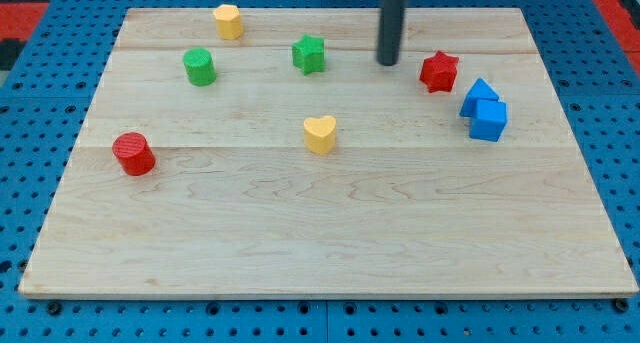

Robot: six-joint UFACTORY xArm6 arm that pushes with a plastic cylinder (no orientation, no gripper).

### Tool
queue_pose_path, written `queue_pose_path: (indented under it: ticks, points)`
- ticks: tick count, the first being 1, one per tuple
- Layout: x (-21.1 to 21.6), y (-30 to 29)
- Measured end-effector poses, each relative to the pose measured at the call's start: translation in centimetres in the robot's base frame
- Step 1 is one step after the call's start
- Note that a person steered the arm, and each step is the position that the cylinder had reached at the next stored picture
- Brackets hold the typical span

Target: Push the green star into the red star

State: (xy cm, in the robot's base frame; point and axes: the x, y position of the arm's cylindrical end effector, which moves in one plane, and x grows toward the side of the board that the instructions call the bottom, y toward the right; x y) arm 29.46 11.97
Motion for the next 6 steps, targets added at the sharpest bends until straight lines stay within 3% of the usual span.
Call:
queue_pose_path:
  ticks: [1, 2, 4, 5, 6]
  points:
    - [0.7, 4.2]
    - [0.8, 2.0]
    - [1.9, -12.9]
    - [4.5, -19.7]
    - [2.6, -20.7]
